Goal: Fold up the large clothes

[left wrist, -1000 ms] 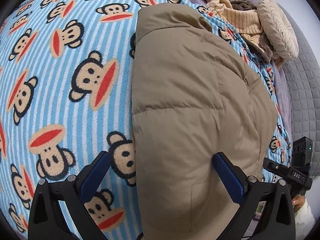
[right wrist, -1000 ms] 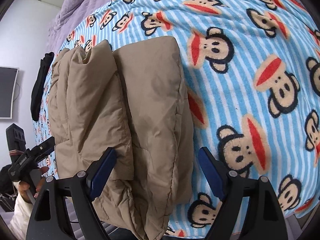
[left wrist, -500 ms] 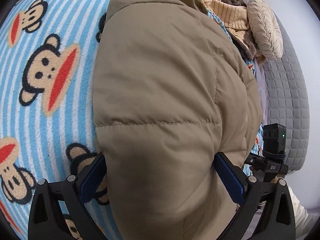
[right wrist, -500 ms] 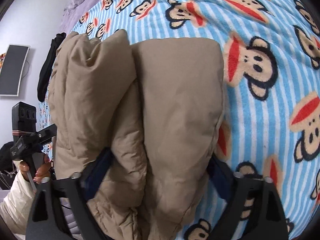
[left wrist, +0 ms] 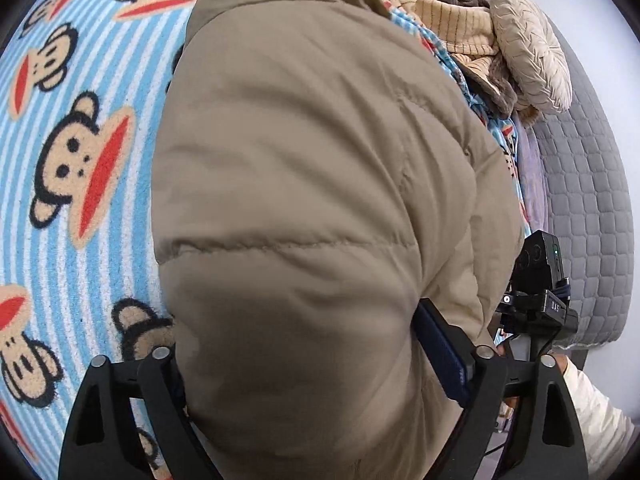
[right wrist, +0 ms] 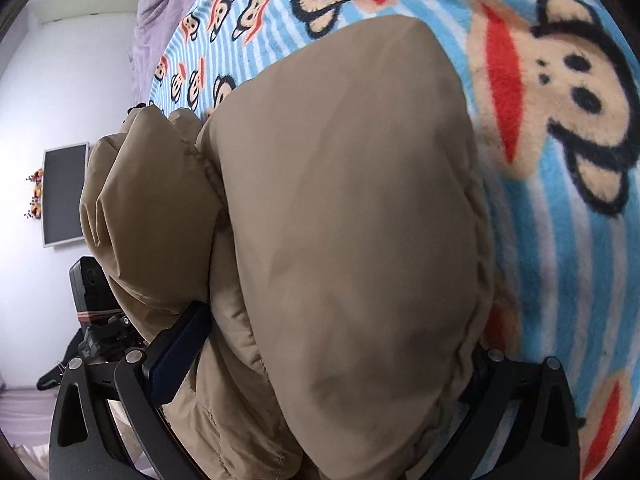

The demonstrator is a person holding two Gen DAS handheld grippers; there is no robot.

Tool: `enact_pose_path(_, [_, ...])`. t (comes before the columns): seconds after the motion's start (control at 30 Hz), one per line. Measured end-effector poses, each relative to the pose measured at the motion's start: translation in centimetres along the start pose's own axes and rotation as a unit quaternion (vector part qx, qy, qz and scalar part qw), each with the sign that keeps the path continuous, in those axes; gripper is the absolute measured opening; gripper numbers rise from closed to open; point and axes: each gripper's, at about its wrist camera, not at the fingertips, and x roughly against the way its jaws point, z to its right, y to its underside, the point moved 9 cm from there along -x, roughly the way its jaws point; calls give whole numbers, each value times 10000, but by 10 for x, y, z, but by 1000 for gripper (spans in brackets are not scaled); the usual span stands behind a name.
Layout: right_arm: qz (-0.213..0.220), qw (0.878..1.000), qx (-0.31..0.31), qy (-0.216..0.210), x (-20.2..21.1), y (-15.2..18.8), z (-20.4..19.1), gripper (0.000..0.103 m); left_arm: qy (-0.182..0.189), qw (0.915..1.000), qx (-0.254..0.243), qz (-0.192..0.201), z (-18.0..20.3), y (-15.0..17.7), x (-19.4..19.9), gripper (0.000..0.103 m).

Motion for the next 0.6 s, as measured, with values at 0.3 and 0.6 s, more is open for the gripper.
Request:
enact_pose_path(0.3, [86,9985,24,-544,20,12,-26,52,131,9987,-248,426,24,-4,42,70])
enact_pose_path(0.6, [305,9956,447,-767,20,11,-89,51,359,9961,-303,747,-15,-26,106,70])
